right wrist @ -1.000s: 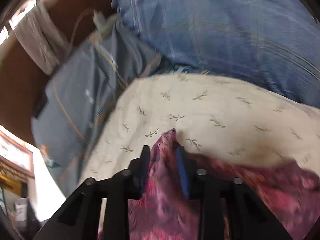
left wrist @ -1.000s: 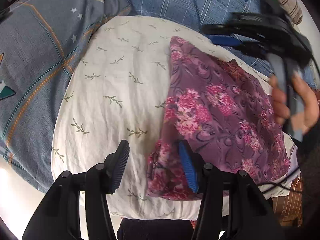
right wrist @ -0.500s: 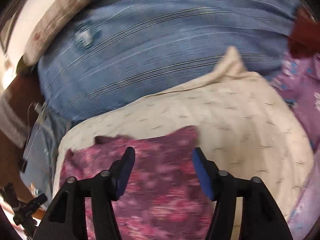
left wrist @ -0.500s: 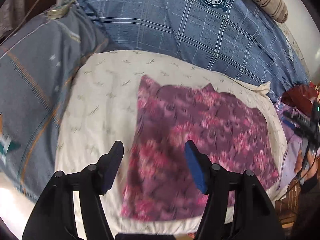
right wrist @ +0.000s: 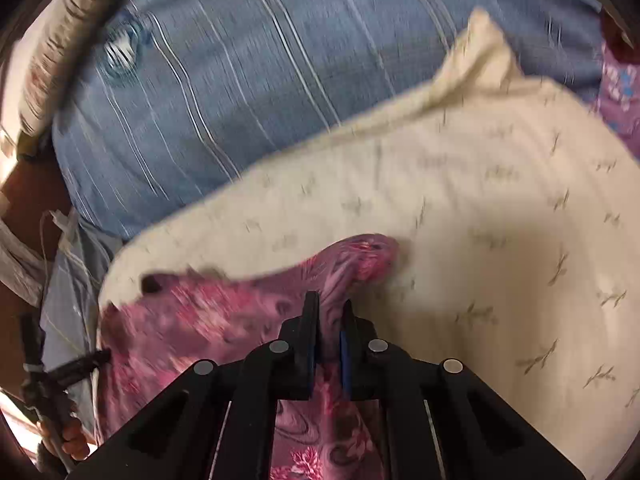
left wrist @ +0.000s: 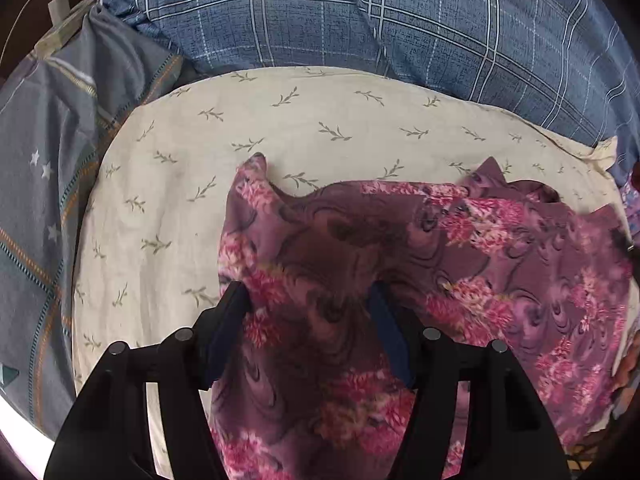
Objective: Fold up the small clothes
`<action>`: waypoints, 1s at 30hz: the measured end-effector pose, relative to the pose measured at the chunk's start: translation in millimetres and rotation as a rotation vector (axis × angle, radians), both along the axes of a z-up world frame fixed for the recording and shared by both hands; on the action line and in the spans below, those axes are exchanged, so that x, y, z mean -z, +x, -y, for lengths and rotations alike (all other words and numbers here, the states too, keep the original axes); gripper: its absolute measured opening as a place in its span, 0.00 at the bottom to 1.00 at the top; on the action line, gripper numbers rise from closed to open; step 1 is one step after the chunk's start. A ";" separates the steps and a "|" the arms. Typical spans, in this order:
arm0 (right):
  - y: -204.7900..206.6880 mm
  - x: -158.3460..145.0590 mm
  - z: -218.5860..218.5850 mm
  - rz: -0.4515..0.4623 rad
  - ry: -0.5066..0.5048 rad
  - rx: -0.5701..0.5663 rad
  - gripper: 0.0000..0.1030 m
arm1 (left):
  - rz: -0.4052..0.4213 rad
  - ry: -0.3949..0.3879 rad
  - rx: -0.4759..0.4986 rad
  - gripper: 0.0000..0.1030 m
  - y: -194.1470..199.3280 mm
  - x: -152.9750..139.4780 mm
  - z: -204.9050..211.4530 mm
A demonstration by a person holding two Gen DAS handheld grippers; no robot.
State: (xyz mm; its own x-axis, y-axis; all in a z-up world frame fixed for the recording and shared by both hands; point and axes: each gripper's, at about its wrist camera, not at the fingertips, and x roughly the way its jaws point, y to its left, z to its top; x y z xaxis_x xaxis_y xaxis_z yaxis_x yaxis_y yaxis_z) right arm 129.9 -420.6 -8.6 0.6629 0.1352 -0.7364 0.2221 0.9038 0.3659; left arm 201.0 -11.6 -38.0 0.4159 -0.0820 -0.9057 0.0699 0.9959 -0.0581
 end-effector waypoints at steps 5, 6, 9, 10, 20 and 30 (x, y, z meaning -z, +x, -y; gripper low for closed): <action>9.3 13.7 25.8 -0.064 -0.041 0.075 0.05 | -0.001 -0.002 -0.011 0.63 8.5 5.2 0.0; 12.4 21.6 26.2 -0.097 -0.047 0.065 0.06 | -0.001 -0.001 -0.010 0.63 8.4 4.9 -0.1; 3.7 22.9 24.0 -0.091 -0.040 0.080 0.13 | -0.002 0.007 -0.008 0.63 6.8 2.3 0.9; -5.2 15.0 22.1 -0.063 -0.028 0.086 0.13 | -0.005 0.007 -0.010 0.63 6.0 1.3 0.5; -117.5 -46.8 -14.5 0.054 -0.018 -0.027 0.50 | -0.046 -0.150 0.018 0.63 -58.6 -25.5 -13.2; -194.8 20.1 1.2 -0.087 0.031 0.100 0.54 | -0.100 -0.409 -0.004 0.64 -165.9 -17.0 -50.2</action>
State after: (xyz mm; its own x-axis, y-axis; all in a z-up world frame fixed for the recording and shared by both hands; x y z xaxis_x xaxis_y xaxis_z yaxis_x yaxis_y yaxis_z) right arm -64.9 -421.8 -28.7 0.6081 0.0951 -0.7881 0.3430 0.8639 0.3689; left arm 35.1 38.6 -21.1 0.3281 -0.4422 -0.8347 0.0401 0.8894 -0.4554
